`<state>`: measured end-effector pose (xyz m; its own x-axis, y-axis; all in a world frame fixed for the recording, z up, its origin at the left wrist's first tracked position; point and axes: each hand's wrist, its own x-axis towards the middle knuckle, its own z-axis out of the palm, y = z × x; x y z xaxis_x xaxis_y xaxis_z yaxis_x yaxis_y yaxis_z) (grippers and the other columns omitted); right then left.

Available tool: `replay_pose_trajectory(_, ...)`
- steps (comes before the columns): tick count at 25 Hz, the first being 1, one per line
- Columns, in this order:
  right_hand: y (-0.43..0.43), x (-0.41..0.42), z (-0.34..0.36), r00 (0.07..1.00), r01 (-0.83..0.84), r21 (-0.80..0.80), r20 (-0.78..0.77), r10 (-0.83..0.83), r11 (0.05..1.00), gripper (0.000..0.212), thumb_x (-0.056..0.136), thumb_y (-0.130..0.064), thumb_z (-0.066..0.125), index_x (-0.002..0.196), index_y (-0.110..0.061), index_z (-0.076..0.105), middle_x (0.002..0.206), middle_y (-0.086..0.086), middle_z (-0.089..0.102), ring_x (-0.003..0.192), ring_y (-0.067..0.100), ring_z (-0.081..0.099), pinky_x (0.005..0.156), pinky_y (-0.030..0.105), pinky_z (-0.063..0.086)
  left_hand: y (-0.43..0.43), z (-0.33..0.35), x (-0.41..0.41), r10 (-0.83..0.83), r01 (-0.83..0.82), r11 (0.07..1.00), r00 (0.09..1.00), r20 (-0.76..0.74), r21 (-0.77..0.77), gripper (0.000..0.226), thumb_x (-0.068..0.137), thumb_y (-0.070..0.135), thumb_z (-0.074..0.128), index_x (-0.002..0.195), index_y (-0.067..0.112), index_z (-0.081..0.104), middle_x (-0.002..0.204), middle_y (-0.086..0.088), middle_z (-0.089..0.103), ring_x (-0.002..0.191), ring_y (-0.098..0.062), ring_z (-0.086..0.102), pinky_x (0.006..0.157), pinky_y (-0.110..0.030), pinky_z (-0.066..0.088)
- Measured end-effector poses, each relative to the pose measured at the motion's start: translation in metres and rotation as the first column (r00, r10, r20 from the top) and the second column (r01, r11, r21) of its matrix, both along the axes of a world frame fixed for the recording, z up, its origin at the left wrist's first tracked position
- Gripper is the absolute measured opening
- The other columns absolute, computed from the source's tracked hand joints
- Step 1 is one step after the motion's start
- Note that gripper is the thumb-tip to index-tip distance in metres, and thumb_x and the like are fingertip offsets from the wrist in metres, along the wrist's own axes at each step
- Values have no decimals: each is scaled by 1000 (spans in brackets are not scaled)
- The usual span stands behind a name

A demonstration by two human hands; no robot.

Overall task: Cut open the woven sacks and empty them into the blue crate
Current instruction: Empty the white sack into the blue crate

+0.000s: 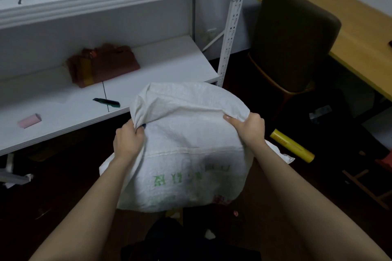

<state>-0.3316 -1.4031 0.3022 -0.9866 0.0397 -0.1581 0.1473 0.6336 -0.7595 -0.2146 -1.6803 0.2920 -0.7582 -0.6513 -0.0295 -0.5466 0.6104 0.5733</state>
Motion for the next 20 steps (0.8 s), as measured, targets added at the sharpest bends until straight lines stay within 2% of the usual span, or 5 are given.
replay_pose_trajectory(5,-16,-18,49,963,12,-226,-260,-72,974,52,71,-45,78,98,-2,70,95,8,73,88,21,67,79,36,55,-9,47,-26,15,-55,988,963,-268,-143,23,91,11,48,104,-5,58,95,-33,62,91,-48,55,71,-41,39)
replay_pose_trajectory(8,-21,-22,43,983,6,-174,-181,-38,985,54,70,-49,77,97,-3,69,93,9,72,85,22,66,75,35,54,-13,47,-25,33,-64,990,973,-230,-128,24,91,12,47,108,-2,58,97,-31,62,91,-47,56,71,-40,40)
replay_pose_trajectory(11,-18,-19,26,996,10,-20,-91,-12,1000,62,68,-54,76,72,4,55,70,12,61,66,26,58,56,36,44,-11,31,-13,25,-43,992,988,-150,-119,22,91,13,47,103,-1,59,95,-30,62,89,-46,57,69,-42,42)
replay_pose_trajectory(16,-24,-7,32,945,30,-247,-310,-108,969,43,76,-42,75,90,-1,70,83,6,72,76,16,65,66,26,48,-10,45,-28,52,-129,974,927,-371,-185,22,86,2,44,102,-6,57,94,-30,60,89,-43,54,74,-41,36)
replay_pose_trajectory(20,-15,-3,8,995,-4,-51,-102,-1,999,63,71,-50,76,90,10,63,77,16,65,73,30,61,65,42,50,-2,12,-8,60,-76,988,991,-122,-133,22,89,6,45,106,-3,57,97,-31,61,92,-47,56,74,-44,43)
